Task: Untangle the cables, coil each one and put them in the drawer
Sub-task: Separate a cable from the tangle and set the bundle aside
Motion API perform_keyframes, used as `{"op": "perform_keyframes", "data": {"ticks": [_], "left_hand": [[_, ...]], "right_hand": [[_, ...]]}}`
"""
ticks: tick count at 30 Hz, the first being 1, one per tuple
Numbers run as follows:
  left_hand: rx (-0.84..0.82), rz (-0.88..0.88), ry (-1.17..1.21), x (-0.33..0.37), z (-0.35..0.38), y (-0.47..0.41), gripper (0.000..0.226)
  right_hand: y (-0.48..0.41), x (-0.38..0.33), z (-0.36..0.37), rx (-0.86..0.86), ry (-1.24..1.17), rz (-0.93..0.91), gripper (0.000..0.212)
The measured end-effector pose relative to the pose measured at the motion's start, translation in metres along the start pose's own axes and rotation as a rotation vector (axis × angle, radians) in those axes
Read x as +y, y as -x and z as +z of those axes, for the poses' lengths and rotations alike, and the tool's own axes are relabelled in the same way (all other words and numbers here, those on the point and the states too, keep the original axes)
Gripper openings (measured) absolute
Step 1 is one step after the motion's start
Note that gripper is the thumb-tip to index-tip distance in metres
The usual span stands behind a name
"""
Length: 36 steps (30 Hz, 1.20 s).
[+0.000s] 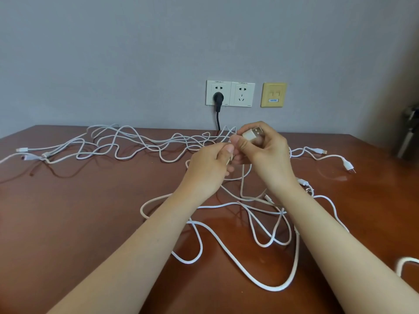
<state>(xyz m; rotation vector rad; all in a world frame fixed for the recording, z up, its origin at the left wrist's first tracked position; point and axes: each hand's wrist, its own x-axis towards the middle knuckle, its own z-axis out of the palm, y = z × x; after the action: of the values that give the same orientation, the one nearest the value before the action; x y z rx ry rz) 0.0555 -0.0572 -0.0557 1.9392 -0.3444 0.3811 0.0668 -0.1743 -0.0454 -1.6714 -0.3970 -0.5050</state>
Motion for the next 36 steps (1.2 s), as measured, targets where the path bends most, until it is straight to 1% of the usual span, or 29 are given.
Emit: {"op": "perform_keyframes", "data": {"ticks": [2,4,7,11,15,17,19,25,29,32,34,36], "left_hand": [[-0.007,-0.011,0.090,-0.002,-0.002,-0.002,0.031],[-0.026,-0.053,0.195,-0.002,-0.004,-0.002,0.026],[-0.011,-0.162,0.315,-0.002,0.000,0.000,0.022],[-0.016,-0.286,0.460,-0.006,-0.003,-0.002,0.009],[-0.112,-0.408,0.654,-0.009,-0.009,-0.005,0.009],[-0.112,-0.478,0.790,-0.010,-0.008,-0.005,0.011],[-0.072,-0.508,0.888,-0.011,-0.006,-0.007,0.014],[0.037,-0.484,0.902,-0.010,-0.004,-0.008,0.019],[0.014,-0.518,0.940,-0.009,-0.006,-0.010,0.022],[0.032,-0.535,0.904,-0.008,-0.004,-0.009,0.024],[0.019,-0.517,0.894,-0.008,-0.003,-0.010,0.031],[0.002,-0.505,0.896,-0.008,-0.003,-0.010,0.037]], "right_hand": [[-0.001,0.001,0.002,-0.001,-0.041,0.037,0.019],[-0.001,0.002,0.003,0.007,-0.086,0.088,0.018],[0.000,0.002,0.003,0.023,-0.126,0.167,0.013],[0.001,0.001,0.007,0.054,-0.133,0.217,0.011],[0.001,0.002,0.008,0.046,-0.171,0.304,0.011],[0.000,0.001,0.008,0.061,-0.259,0.374,0.011],[0.000,-0.002,0.008,0.074,-0.341,0.419,0.011],[-0.001,-0.009,0.009,0.040,-0.422,0.497,0.010],[-0.003,-0.010,0.010,-0.046,-0.371,0.487,0.014],[-0.004,-0.008,0.011,-0.054,-0.276,0.477,0.010],[-0.004,-0.008,0.010,-0.054,-0.267,0.487,0.008],[-0.006,-0.006,0.010,-0.048,-0.310,0.517,0.017]]}}
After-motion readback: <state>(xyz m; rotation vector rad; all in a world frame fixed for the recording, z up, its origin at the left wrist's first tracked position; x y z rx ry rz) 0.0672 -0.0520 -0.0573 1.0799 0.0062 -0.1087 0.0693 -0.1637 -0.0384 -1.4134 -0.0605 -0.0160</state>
